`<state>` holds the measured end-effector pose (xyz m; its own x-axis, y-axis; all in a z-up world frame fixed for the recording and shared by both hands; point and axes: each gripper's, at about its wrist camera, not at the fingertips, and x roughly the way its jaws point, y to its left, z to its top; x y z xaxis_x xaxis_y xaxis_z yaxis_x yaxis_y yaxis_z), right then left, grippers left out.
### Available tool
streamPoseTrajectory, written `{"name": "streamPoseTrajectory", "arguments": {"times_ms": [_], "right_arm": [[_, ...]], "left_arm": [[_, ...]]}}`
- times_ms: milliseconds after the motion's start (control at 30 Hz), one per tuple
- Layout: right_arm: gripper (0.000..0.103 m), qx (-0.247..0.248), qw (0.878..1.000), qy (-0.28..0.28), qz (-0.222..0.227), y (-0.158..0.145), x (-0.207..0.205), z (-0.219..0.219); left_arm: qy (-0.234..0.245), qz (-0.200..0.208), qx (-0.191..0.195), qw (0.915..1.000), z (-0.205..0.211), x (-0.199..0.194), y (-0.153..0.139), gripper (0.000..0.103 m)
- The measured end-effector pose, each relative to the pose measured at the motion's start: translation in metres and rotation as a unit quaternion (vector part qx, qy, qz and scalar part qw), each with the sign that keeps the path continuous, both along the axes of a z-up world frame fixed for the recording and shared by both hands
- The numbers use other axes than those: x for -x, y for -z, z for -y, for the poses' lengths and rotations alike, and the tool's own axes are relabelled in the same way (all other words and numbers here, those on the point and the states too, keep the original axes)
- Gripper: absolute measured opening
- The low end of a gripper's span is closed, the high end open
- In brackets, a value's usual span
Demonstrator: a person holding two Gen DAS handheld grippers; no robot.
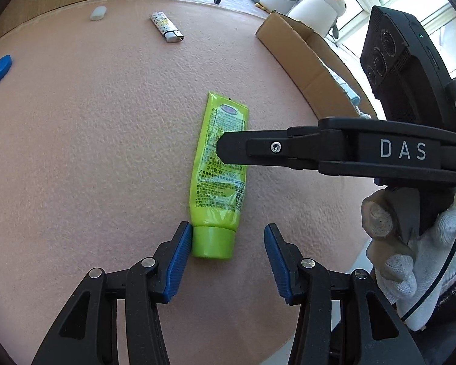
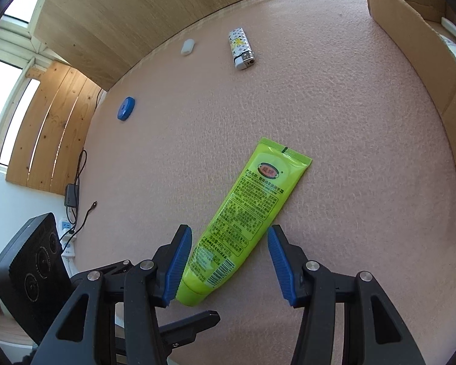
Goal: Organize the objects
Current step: 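Lift the green tube with the left gripper while the right gripper grasps it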
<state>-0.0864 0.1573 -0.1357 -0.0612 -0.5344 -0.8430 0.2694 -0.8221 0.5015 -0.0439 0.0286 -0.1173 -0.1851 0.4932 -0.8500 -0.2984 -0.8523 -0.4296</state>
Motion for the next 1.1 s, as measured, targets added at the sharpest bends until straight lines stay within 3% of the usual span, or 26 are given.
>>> {"name": "streamPoseTrajectory", "arguments": {"times_ms": [167, 267, 600, 800, 1100], "right_arm": [[0.047, 0.002, 1.000, 0.008, 0.004, 0.001, -0.003, -0.009], [0.041, 0.007, 1.000, 0.009, 0.014, 0.005, -0.005, -0.011], [0.032, -0.003, 1.000, -0.003, 0.022, 0.014, -0.008, -0.010], [0.027, -0.027, 0.999, -0.018, -0.003, 0.007, -0.011, -0.006], [0.023, -0.020, 0.999, -0.008, -0.034, -0.018, 0.001, -0.027]], "left_arm": [[0.004, -0.005, 0.009, 0.9999, 0.000, 0.016, -0.004, 0.052], [0.025, 0.000, 0.015, 0.9996, -0.007, 0.023, -0.001, 0.051], [0.032, 0.013, -0.007, 0.9994, -0.023, 0.020, 0.001, 0.048], [0.024, 0.015, -0.014, 0.9995, -0.030, 0.019, -0.001, 0.045], [0.024, -0.003, -0.032, 0.9992, -0.044, 0.025, -0.023, 0.045]]}}
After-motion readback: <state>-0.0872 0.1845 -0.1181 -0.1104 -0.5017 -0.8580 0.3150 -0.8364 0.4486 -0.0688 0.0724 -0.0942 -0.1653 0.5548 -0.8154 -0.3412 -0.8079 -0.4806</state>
